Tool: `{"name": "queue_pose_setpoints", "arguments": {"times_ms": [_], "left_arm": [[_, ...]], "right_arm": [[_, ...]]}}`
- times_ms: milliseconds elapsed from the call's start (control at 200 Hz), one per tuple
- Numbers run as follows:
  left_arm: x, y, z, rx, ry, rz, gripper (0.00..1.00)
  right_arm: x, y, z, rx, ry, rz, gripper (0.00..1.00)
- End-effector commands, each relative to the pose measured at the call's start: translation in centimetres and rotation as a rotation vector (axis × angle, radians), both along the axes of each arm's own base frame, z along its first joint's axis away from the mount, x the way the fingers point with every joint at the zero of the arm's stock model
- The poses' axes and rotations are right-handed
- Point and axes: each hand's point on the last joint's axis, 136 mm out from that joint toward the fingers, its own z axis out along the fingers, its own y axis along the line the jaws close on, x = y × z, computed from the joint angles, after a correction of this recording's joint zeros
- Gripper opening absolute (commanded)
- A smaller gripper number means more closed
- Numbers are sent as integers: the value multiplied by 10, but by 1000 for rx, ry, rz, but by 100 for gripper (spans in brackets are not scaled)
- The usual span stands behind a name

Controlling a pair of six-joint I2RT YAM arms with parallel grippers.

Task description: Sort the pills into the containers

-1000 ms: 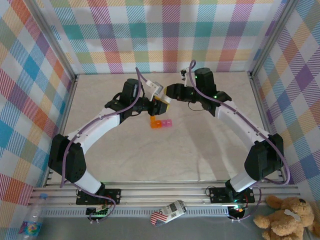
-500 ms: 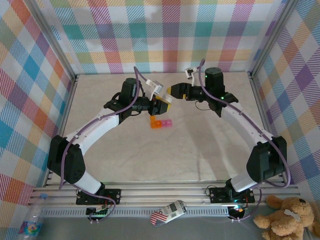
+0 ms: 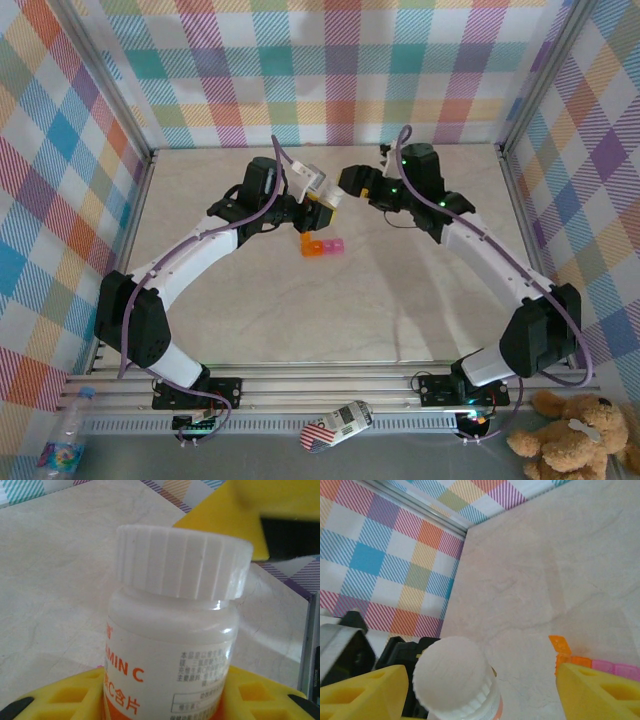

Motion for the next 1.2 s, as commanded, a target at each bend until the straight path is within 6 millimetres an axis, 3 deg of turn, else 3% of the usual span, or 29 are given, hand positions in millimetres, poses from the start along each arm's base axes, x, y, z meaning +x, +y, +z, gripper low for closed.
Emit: {"name": "queue_pose_setpoints", "arguments": {"times_ms": [0,255,480,620,775,980,1015,1100,1195], "left_arm": [[4,0,16,-7,-54,-2,0],[2,-2,14,-11,-45,-12,0],[2,-3,15,-18,-41,-12,0],[-2,-3,20,-33,-39,-19,0],[-12,-4,34,-87,-39,-48,0],[-26,-9,52,-184,5,-122,0],[-24,-7,51,-176,4,-113,0],[-17,-2,46,-137,-10,-65,0],[-6,5,39,-78,-24,-3,0]], "right_arm": [[4,9,10,2,-10,-4,76],[3,22,7,-6,-13,25,68],[1,26,5,-10,-20,52,47],[-6,29,8,-28,-122,137,41],[-24,29,18,64,-311,317,41],[-29,30,21,109,-294,406,43],[-29,30,24,113,-292,399,46],[-21,21,28,96,-268,313,66],[-16,8,33,72,-239,205,74]]}}
